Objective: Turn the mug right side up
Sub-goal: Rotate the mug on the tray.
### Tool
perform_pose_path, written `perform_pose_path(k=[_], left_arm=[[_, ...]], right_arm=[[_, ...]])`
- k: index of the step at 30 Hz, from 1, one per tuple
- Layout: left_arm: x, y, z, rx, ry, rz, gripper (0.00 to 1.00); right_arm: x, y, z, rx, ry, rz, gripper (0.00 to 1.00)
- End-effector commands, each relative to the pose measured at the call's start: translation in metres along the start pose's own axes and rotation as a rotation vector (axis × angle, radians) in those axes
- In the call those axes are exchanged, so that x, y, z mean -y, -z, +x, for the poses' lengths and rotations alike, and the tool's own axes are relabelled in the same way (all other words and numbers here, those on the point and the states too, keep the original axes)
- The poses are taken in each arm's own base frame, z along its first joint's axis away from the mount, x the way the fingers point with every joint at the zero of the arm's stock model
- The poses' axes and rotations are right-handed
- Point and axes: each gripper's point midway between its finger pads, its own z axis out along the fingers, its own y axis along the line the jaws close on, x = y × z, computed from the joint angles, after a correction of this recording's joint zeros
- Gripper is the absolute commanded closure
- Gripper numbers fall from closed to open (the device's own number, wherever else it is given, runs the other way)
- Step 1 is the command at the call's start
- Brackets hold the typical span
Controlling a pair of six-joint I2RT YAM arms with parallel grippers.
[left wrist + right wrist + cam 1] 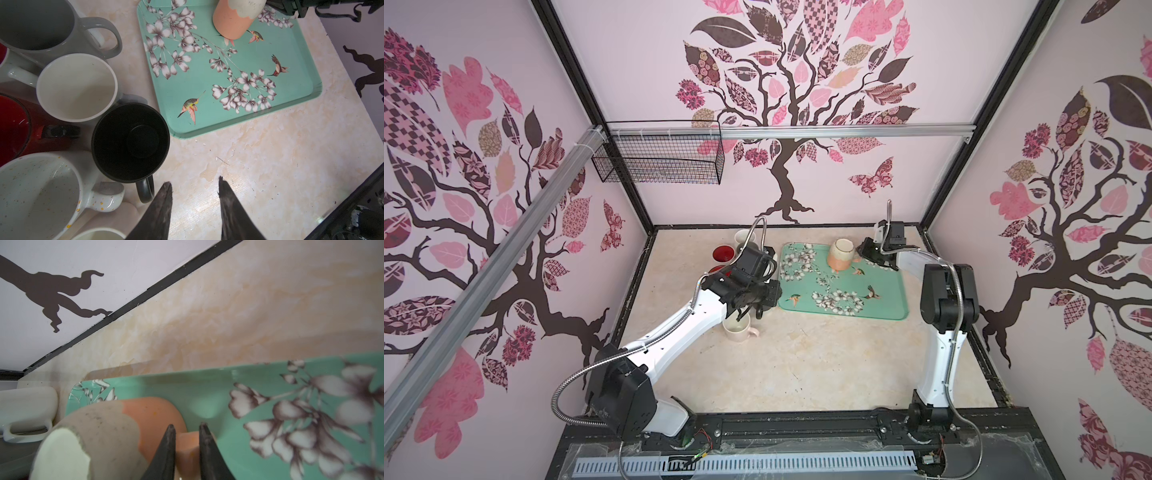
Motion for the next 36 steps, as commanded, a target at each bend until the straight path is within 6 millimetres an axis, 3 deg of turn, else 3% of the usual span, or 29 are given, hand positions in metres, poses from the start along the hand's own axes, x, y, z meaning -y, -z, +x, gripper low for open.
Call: perform_pose_path(k=[1,9,16,20,23,32,36], left_arm=[[0.000,-0.003,0.001,0.009,-0.005,0.029,0.59],[-0.004,-0.005,0.002,0.014,0.020,0.039,0.59],[-0.006,-0.004,0.002,0.021,0.034,0.045,0.59],[-0.006,-0.005,0.001,0.023,0.043,0.049,0.59],[-0.006,-0.007,0.003,0.016,0.050,0.052,0.59],[-0.008,-0.008,0.007,0.006,0.050,0.047,0.58],[-0.010,-0.007,0.008,0.007,0.052,0.040,0.58]], right_arm=[[-0.026,0.025,0.005,0.004,0.027,-0.046,0.77],[-0.063,0.055,0.061,-0.060,0.110,-0.118,0.75],[-0.063,0.094,0.043,0.079,0.221,0.103,0.50],[-0.068,0.084,0.057,0.028,0.290,0.180,0.40],[-0.063,0.069,0.070,-0.032,0.306,0.206,0.38],[-0.055,0.040,0.079,-0.101,0.318,0.227,0.38],[-0.050,0.030,0.085,-0.127,0.335,0.236,0.44]])
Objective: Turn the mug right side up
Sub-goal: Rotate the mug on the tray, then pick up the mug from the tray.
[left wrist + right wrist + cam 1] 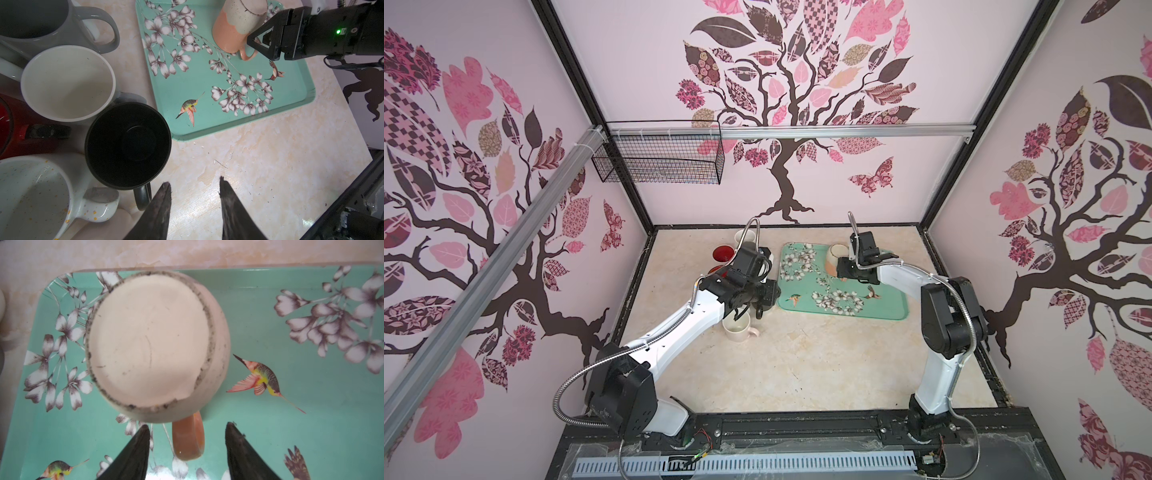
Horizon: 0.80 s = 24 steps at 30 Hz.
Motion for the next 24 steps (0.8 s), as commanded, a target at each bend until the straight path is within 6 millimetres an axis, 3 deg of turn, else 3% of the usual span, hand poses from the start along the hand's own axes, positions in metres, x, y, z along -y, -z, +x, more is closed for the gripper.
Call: perform_pose_path(k=[1,5,12,18,24], left_arm=[[-0.003,0.002,0.004,0.006,0.000,0.000,0.58],[-0.003,0.002,0.003,0.008,0.001,-0.001,0.57],[-0.003,0.002,0.004,0.003,0.004,0.000,0.57],[-0.005,0.005,0.005,0.002,0.012,-0.009,0.57],[-0.009,0.014,0.000,0.028,0.020,-0.021,0.57]], right_arm=[[0.004,-0.011,-0.002,-0.020,0.027,0.026,0.46],[0.008,-0.013,0.000,-0.022,0.044,0.041,0.59],[0.010,-0.016,0.005,-0.041,0.063,0.056,0.52],[0.009,-0.021,0.009,-0.060,0.082,0.050,0.69],[0.007,-0.018,0.006,-0.064,0.093,0.045,0.74]])
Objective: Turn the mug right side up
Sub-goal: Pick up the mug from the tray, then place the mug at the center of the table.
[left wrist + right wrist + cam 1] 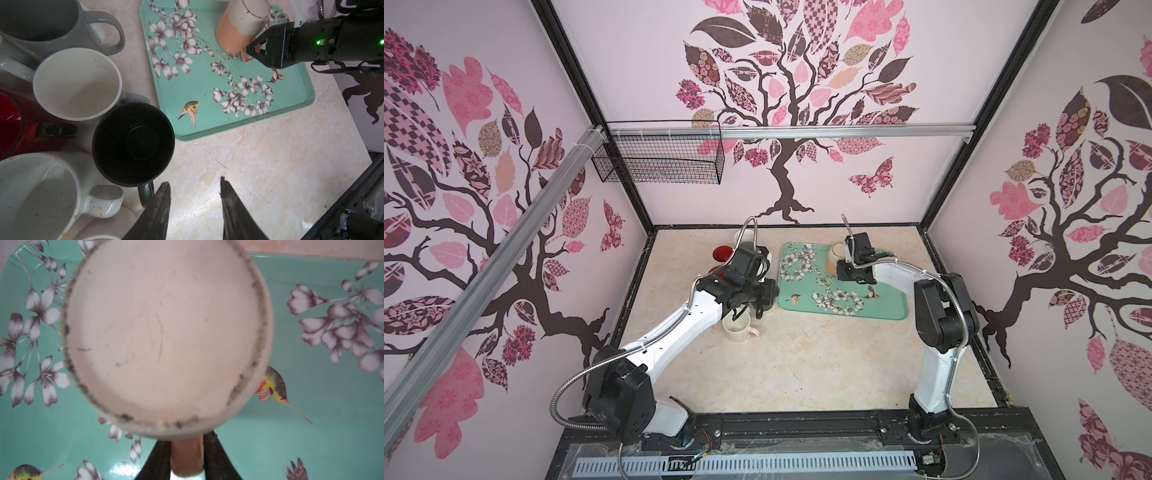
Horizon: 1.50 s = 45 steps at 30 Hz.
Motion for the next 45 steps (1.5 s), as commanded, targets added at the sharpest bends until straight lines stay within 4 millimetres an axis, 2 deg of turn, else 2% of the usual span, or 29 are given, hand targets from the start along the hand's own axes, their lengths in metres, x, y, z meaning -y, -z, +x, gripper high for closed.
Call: perform_pose_path(k=[1,4,6,10,13,18,22,27,30,34,41,45], left_arm=[[-0.006,0.008,0.002,0.012,0.013,-0.015,0.57],[-0.008,0.011,-0.001,0.025,0.023,-0.014,0.56],[-0.010,0.013,-0.003,0.035,0.033,-0.016,0.55],[-0.013,0.019,-0.009,0.061,0.077,0.007,0.44],[-0.011,0.025,-0.017,0.098,0.118,0.058,0.38],[0.001,0.032,-0.030,0.159,0.161,0.160,0.33],[0.013,0.027,-0.039,0.170,0.217,0.246,0.32],[0.037,0.003,-0.051,0.153,0.389,0.453,0.36],[0.046,-0.011,-0.058,0.144,0.491,0.553,0.40],[0.051,-0.017,-0.069,0.166,0.566,0.625,0.41],[0.068,-0.003,-0.096,0.224,0.629,0.810,0.51],[0.076,0.002,-0.105,0.228,0.622,0.852,0.51]], right_arm=[[0.001,-0.002,-0.004,-0.013,0.017,0.010,0.79],[-0.001,0.009,-0.009,0.005,0.018,0.001,0.94],[-0.005,0.021,-0.016,0.043,0.016,-0.020,1.00],[-0.017,0.061,-0.036,0.167,-0.015,-0.107,1.00],[-0.036,0.092,-0.047,0.268,-0.069,-0.239,1.00],[-0.059,0.125,-0.053,0.379,-0.218,-0.457,1.00],[-0.074,0.141,-0.056,0.409,-0.324,-0.609,1.00],[-0.089,0.162,-0.063,0.440,-0.447,-0.800,1.00],[-0.097,0.181,-0.068,0.462,-0.492,-0.909,1.00],[-0.106,0.211,-0.076,0.492,-0.520,-1.042,1.00],[-0.117,0.260,-0.076,0.505,-0.527,-1.203,1.00],[-0.125,0.284,-0.073,0.504,-0.519,-1.278,1.00]])
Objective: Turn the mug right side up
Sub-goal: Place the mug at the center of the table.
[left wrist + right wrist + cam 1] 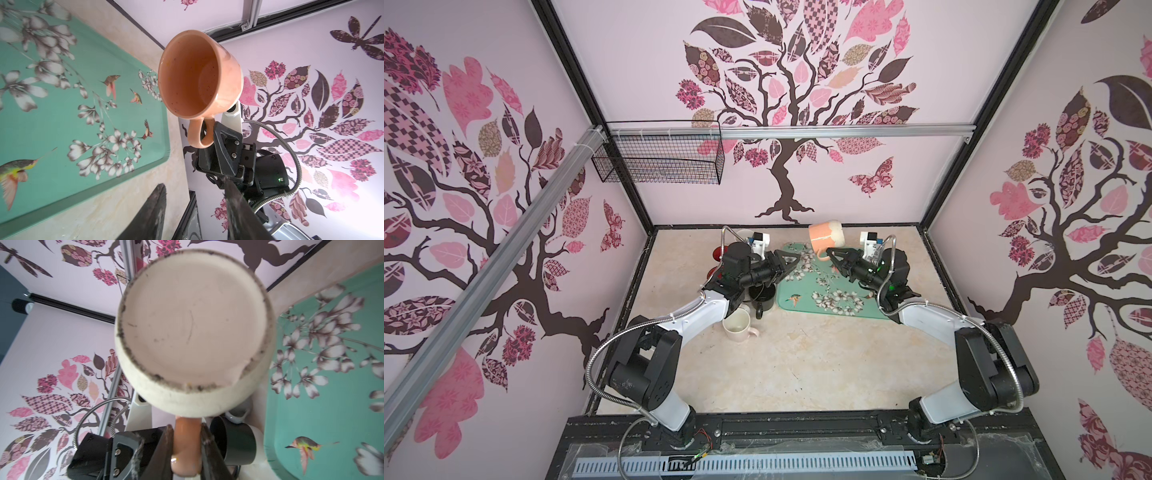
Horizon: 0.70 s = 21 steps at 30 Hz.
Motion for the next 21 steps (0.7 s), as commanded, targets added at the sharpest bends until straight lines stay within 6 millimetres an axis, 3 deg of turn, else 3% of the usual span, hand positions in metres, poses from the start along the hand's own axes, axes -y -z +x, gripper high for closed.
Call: perform_pose_path(k=[1,8,13,16,21], left_arm=[[0.027,-0.004,-0.001,-0.010,-0.004,0.116,0.51],[0.050,-0.011,0.011,-0.025,-0.010,0.240,0.51],[0.052,-0.011,0.013,-0.020,0.018,0.273,0.54],[0.051,-0.011,0.013,-0.018,0.034,0.287,0.63],[0.053,-0.005,0.015,-0.010,0.037,0.291,0.91]], right_arm=[[-0.094,0.015,-0.005,0.017,0.101,-0.271,1.00],[-0.112,0.012,0.026,-0.059,0.070,-0.328,1.00],[-0.118,0.011,0.040,-0.090,0.047,-0.354,1.00],[-0.122,0.011,0.048,-0.105,0.045,-0.363,1.00],[-0.117,0.013,0.052,-0.100,0.039,-0.344,1.00]])
